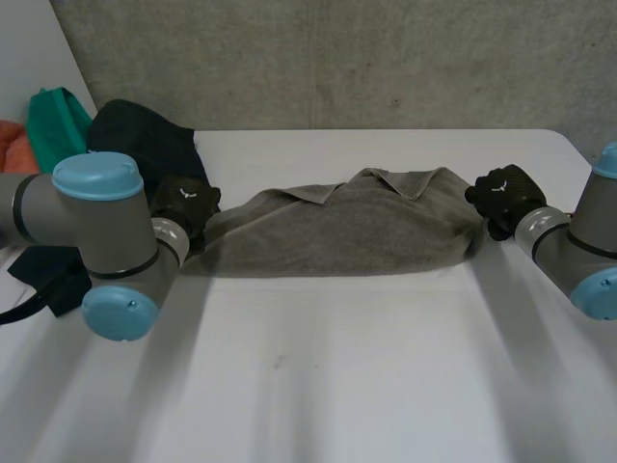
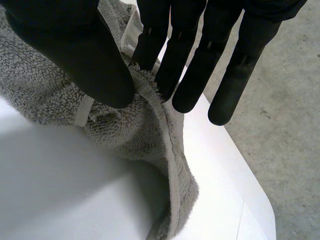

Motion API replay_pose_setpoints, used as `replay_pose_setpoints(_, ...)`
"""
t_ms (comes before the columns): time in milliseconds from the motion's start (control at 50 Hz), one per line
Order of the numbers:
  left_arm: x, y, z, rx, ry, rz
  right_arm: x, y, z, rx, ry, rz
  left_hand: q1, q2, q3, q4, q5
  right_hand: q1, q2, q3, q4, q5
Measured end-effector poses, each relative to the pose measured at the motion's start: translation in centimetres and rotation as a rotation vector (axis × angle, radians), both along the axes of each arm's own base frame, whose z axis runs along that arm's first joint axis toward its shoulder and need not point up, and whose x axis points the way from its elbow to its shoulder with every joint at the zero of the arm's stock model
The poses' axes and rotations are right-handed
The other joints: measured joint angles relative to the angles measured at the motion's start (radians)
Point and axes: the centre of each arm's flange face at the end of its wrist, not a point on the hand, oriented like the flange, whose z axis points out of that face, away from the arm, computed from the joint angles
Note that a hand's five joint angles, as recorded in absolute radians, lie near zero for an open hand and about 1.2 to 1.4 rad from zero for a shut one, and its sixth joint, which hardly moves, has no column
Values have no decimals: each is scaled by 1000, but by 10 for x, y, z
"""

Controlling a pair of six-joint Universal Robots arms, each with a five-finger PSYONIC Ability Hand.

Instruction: Fold the laundry.

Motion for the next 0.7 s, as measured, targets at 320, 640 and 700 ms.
replay_pose_setpoints(320, 24, -13, -23, 167, -26, -36, 4, 3, -11, 20, 23, -1, -165, -168, -159, -165, -168, 0, 0, 0, 0, 0)
replay_pose_setpoints(640, 17, -28, -46, 158, -80, -63, 7, 6, -15, 27, 33, 2, -153, -122, -136, -118, -118, 0, 0, 0, 0, 0)
replay_pose_setpoints(700, 16, -29, -47, 149, -90, -62, 7, 6, -15, 29, 33, 3, 35, 32, 26, 36, 35, 0, 0, 0, 0, 0)
